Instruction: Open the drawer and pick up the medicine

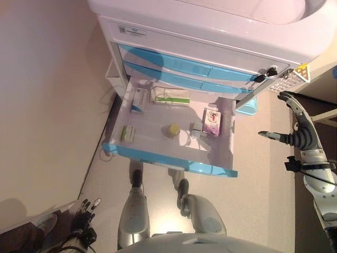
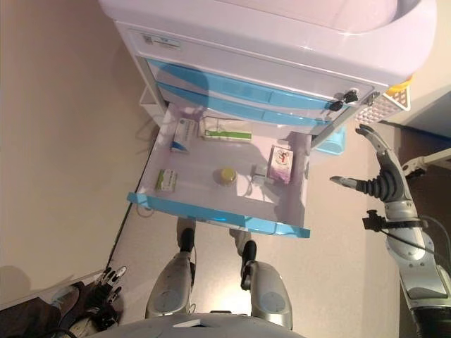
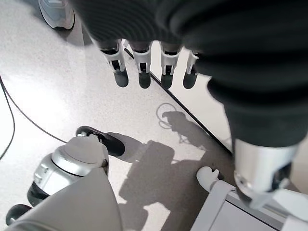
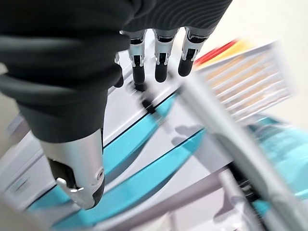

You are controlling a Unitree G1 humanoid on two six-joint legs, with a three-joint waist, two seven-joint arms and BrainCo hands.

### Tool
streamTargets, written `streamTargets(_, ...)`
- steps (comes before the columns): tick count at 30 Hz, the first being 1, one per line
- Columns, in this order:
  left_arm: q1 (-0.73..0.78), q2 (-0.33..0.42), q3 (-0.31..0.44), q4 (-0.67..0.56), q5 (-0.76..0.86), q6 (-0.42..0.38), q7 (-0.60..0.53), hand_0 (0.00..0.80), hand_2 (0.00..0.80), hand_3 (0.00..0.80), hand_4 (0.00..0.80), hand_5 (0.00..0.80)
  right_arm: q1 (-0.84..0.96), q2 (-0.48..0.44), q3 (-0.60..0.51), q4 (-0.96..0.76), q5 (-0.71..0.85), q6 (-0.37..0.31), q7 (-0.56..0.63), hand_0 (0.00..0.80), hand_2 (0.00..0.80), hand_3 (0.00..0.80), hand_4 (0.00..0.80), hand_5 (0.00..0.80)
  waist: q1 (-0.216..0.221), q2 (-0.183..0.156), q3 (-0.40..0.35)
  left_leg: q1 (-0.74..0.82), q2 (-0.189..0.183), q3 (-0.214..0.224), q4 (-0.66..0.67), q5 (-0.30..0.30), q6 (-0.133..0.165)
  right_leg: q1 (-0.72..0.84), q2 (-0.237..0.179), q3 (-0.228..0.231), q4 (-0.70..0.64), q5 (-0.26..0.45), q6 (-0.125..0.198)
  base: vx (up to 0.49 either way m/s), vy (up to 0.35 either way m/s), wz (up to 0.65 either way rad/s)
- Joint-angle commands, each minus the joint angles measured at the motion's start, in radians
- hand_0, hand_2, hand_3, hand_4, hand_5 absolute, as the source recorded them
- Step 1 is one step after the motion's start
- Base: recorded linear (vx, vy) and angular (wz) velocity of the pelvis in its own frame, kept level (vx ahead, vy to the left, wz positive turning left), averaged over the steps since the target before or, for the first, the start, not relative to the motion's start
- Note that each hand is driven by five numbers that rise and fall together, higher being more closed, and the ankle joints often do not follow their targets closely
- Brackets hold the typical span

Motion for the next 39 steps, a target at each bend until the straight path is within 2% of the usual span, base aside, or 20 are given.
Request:
streamTargets(1,-0.013,0.022,-0.035,0.005,0.037,-0.033,0.024,0.0,0.0,0.0,0.0,0.0,-0.052,-0.051,0.062,-0.071,-0.054,0.008,0.024,0.0,0.0,0.0,0.0,0.0,0.03,-0.022,-0.017,-0.016,-0.029,0.008,0.048,-0.104,0.021,0.011,-0.04,-0.009,-0.056,0.062,0.069,-0.011,-0.011,0.14)
streamTargets(12,-0.052,0.031,-0.109,0.009,0.033,-0.029,0.026,0.0,0.0,0.0,0.0,0.0,-0.206,-0.072,0.308,-0.019,-0.129,0.094,0.069,0.0,0.0,0.0,0.0,0.0,0.075,0.008,0.011,-0.046,-0.055,-0.024,0.061,-0.1,0.023,-0.006,-0.053,-0.035,-0.036,0.051,0.056,-0.011,0.014,0.13)
streamTargets(20,-0.077,0.03,-0.16,-0.002,0.031,-0.031,0.026,0.0,0.0,0.0,0.0,0.0,-0.313,-0.053,0.459,0.113,-0.164,0.136,0.026,0.0,0.0,0.0,0.0,0.0,0.101,0.029,0.026,-0.064,-0.072,-0.038,0.075,-0.097,0.026,-0.019,-0.062,-0.051,-0.02,0.047,0.045,-0.007,0.017,0.11)
streamTargets(28,-0.092,0.028,-0.19,-0.024,0.028,-0.013,0.034,0.0,0.0,0.0,0.0,0.0,-0.368,-0.026,0.53,0.193,-0.172,0.173,0.025,0.0,0.0,0.0,0.0,0.0,0.111,0.049,0.035,-0.079,-0.083,-0.038,0.087,-0.093,0.029,-0.04,-0.071,-0.057,0.002,0.044,0.04,-0.006,0.021,0.04)
streamTargets(39,-0.101,0.02,-0.218,-0.035,0.02,-0.005,0.036,0.0,0.0,0.0,0.0,0.0,-0.414,0.004,0.582,0.288,-0.186,0.175,-0.004,0.0,0.0,0.0,0.0,0.0,0.118,0.067,0.047,-0.09,-0.09,-0.039,0.105,-0.092,0.033,-0.062,-0.082,-0.06,0.024,0.045,0.034,0.0,0.004,0.01)
